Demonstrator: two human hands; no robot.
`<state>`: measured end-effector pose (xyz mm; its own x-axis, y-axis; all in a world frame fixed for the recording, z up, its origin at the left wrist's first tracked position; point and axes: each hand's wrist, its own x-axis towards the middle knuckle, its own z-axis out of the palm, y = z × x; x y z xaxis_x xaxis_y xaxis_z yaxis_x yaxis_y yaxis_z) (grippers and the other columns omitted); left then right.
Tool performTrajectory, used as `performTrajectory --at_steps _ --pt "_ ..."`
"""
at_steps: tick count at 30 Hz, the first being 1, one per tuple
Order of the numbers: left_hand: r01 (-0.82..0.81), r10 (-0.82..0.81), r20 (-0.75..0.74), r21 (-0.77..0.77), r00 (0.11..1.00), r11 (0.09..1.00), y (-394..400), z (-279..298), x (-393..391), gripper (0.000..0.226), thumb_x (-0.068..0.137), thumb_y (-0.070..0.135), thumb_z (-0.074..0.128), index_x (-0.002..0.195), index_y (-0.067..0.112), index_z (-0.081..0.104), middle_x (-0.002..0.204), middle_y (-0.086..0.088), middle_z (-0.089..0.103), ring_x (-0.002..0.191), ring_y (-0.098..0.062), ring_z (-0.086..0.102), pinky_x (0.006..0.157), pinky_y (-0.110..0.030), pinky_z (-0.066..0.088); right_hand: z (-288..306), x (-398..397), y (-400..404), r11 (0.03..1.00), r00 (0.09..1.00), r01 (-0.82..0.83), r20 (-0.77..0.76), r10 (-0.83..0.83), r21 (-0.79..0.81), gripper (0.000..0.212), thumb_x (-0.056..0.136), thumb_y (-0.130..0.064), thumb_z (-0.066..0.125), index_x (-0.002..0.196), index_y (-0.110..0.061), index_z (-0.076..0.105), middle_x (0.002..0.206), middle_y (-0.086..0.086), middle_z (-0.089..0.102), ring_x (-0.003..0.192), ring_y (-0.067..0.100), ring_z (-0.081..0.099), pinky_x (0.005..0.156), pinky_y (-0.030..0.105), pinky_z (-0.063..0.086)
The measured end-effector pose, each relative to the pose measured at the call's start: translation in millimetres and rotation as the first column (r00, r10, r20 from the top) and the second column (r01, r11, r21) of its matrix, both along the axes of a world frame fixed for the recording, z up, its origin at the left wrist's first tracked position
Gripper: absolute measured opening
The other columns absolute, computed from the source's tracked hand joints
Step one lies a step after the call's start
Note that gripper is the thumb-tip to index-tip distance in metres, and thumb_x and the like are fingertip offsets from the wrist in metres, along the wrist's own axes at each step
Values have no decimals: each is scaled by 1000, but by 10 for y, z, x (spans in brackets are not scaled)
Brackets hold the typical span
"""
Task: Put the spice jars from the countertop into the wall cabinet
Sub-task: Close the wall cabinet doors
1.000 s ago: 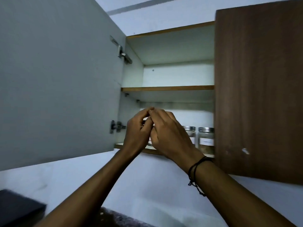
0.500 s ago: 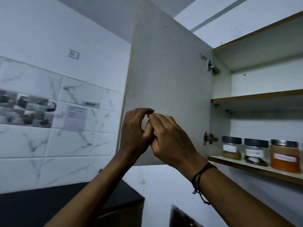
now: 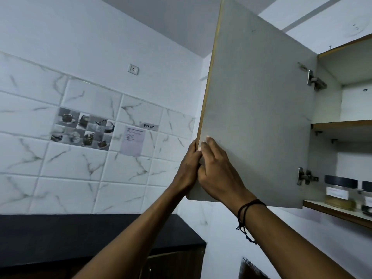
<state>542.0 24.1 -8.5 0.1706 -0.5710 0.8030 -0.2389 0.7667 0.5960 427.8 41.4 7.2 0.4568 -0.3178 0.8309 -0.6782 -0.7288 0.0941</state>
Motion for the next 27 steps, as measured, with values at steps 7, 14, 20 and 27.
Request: performTrajectory --at_steps 7,14,20,27 --pt "121 -126 -44 -115 991 986 316 -75 -256 35 104 28 35 132 25 57 128 6 65 122 -11 60 103 -32 46 -108 -206 175 998 998 -53 42 54 -21 59 96 -23 42 152 -15 26 163 5 12 149 19 12 116 31 26" --pt "214 -226 -51 -179 973 960 692 -142 -801 41 99 32 42 139 24 49 130 6 63 124 -11 60 105 -35 47 -240 -757 547 990 984 -125 119 133 -68 63 91 -22 38 153 -18 26 162 -4 17 148 6 13 110 5 9" --pt "376 -384 6 -215 923 901 944 -183 -1468 47 97 32 45 143 30 40 134 14 57 125 -5 57 101 -22 49 -292 -1415 867 977 937 -188 280 210 -103 56 92 -17 46 147 -13 37 157 -5 30 144 3 26 115 21 28" --pt "470 -468 62 -223 881 854 1039 -267 -2499 57 101 32 34 156 36 20 159 19 32 145 1 31 121 -35 30 -373 -2298 1136 983 889 -156 418 184 -100 54 92 -17 49 145 -22 37 142 -10 50 128 6 51 99 24 47"
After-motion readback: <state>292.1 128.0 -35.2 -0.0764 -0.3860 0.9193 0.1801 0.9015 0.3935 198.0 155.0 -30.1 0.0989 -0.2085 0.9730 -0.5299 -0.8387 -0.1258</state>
